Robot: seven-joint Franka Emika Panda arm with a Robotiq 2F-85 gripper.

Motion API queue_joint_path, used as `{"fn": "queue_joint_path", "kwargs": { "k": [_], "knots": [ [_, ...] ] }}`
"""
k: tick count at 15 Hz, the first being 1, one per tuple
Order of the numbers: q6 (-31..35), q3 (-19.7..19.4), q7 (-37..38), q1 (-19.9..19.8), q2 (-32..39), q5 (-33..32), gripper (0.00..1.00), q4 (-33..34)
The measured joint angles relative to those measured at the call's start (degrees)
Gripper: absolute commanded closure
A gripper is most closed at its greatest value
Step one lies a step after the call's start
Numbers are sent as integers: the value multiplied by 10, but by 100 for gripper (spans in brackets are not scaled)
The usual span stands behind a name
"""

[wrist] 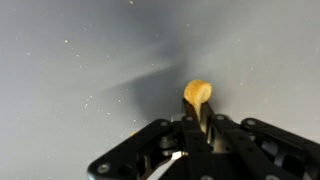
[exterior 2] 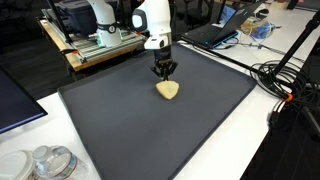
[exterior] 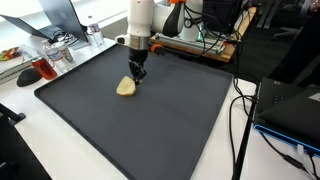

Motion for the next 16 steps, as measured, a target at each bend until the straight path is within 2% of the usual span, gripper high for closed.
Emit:
{"fn": "queue_joint_path", "kwargs": {
  "k": [7, 8, 10, 16],
  "knots": [
    [-17, 42, -64, -38, 10, 13, 98, 1],
    [-22, 44, -69, -40, 12, 13, 68, 2],
    [-33, 43, -74, -40, 13, 13, 58, 3],
    [-57, 15, -75, -17, 3, 11, 16, 2]
  ]
}}
